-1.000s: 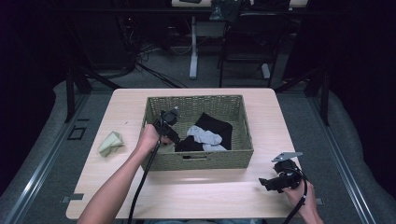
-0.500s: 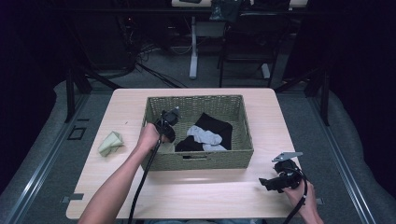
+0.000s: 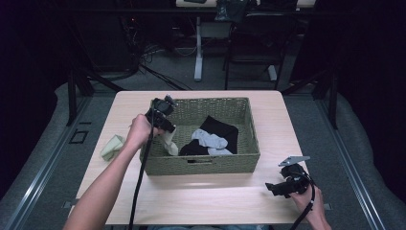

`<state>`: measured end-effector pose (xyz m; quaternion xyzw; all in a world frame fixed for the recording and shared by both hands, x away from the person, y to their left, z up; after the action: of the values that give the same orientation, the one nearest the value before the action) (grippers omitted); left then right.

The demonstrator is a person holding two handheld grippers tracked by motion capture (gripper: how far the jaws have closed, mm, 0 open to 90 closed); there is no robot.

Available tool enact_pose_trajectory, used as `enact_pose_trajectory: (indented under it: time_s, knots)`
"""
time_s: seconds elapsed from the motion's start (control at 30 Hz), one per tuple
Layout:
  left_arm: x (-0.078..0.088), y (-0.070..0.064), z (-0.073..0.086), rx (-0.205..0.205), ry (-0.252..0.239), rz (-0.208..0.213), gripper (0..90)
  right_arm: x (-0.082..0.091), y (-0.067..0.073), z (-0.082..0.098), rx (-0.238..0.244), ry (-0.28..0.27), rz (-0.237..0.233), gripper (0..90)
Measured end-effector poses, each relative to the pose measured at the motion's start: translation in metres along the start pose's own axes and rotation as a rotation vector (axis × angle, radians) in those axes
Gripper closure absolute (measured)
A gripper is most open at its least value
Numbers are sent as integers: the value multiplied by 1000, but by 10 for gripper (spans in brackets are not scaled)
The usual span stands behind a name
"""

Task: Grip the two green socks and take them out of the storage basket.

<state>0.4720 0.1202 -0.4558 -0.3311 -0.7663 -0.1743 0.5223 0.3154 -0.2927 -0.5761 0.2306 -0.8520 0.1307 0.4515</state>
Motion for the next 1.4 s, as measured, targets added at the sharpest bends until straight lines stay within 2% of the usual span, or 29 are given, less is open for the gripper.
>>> enact_pose_trajectory:
  time_s: [0.37, 0.53, 0.77, 0.93, 1.07, 1.27, 1.4]
  knots:
    - [55, -2, -12, -24, -86, -21, 848, 0, 0, 0, 1, 7, 5, 84]
    - [82, -2, -17, -34, -126, -44, 847, 0, 0, 0, 1, 6, 5, 84]
    - [118, 3, -18, -24, -177, -88, 846, 0, 0, 0, 5, 9, 6, 84]
    - [140, 9, -11, -12, -195, -115, 846, 0, 0, 0, 7, 10, 9, 84]
    - [153, 17, -1, 14, -214, -129, 846, 1, 0, 0, 2, 11, 6, 84]
    - [166, 34, 21, 60, -233, -148, 846, 0, 0, 0, 3, 9, 8, 84]
    - [168, 45, 38, 97, -234, -156, 846, 1, 0, 0, 11, 17, 11, 84]
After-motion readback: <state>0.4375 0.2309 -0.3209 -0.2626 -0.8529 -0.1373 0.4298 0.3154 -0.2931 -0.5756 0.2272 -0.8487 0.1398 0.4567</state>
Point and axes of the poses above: each handheld gripper's, and its own axes: x roughly backward along the jaws, z roughly out of its underside, y roughly to its left, the point moved 3 cm from there along -x, roughly forward along the jaws, and after that the axes turned 3 degrees about z, right-handed, at the moved point
